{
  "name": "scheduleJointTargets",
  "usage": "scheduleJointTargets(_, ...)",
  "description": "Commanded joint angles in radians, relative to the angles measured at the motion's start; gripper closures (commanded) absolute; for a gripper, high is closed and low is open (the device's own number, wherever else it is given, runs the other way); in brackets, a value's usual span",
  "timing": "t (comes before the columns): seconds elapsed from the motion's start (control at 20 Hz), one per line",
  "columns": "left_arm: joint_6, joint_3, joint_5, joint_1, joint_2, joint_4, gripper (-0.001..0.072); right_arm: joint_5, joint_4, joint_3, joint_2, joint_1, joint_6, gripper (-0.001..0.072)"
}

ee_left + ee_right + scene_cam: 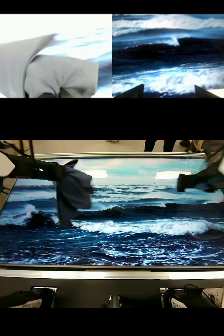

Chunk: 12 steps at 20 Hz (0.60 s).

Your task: Fold the shirts.

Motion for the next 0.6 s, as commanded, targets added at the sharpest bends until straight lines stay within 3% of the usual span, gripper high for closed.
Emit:
scheduleJointTargets(0.0,-0.041,-0.14,0.031,-0.243,0.09,-0.001,0.0681,0.073,-0.075,0.038,0.137,0.0,0.031,0.0039)
scheduleJointTargets(0.2,-0.132,-0.407,0.19,-0.426,-0.079,-0.012,0.068,0.227,-0.071,0.025,0.149,0.0,0.045,0.0039)
scheduleJointTargets(0.25,-0.129,-0.421,0.196,-0.452,-0.159,-0.047,0.0631,0.233,-0.07,0.004,0.136,0.0,0.048,0.0039)
scheduleJointTargets(0.3,-0.123,-0.403,0.168,-0.461,-0.227,-0.094,0.025,0.228,-0.065,-0.022,0.118,0.0,0.048,0.0039)
scheduleJointTargets(0.35,-0.122,-0.359,0.094,-0.452,-0.279,-0.116,-0.0013,0.224,-0.06,-0.05,0.09,0.0,0.047,0.0039)
scheduleJointTargets(0.55,-0.046,-0.224,-0.137,-0.268,-0.222,0.039,-0.0013,0.164,0.1,-0.213,-0.054,0.0,-0.002,0.0038)
